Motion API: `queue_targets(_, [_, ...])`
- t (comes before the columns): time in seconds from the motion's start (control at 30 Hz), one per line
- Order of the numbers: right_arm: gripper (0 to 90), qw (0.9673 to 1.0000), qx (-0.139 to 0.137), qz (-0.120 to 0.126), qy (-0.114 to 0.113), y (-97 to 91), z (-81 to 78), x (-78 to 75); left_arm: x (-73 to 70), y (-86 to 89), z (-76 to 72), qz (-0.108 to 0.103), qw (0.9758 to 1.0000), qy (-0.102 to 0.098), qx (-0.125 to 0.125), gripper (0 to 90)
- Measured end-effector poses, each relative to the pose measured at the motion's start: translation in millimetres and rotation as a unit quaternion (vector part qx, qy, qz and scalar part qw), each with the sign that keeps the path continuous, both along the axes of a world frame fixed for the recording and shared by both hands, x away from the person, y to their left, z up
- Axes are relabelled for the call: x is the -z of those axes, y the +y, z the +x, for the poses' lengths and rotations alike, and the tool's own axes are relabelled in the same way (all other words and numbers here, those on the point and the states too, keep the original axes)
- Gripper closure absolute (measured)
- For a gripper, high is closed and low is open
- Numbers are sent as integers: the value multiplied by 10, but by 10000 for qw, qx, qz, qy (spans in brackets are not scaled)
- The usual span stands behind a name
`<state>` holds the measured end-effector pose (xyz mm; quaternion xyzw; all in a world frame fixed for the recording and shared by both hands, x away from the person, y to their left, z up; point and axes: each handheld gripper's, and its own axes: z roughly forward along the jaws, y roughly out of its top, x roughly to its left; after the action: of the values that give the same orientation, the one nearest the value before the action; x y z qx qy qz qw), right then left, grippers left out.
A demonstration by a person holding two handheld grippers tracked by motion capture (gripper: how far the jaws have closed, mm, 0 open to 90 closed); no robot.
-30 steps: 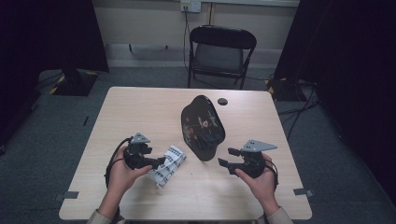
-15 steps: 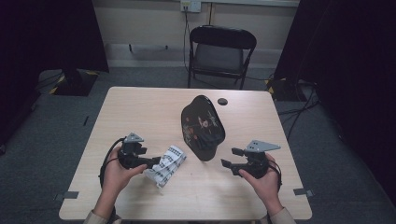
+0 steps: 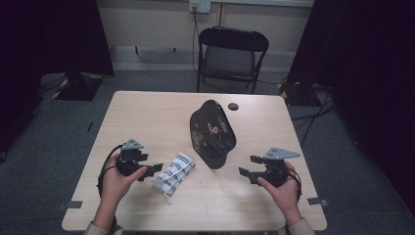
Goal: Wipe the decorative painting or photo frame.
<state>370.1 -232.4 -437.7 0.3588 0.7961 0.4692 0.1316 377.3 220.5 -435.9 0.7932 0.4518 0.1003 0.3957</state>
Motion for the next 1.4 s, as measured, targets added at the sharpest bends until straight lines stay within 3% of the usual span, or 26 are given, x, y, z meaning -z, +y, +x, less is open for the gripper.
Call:
queue_targets(0.97, [201,9996,134,-188,147,-258,55,175,151,215,-6,257,9995,166,-55,220])
queue_targets(1.4, [201,9991,208,-278,255,-350,77,230,180,280,-18,297,9995,92,-26,220])
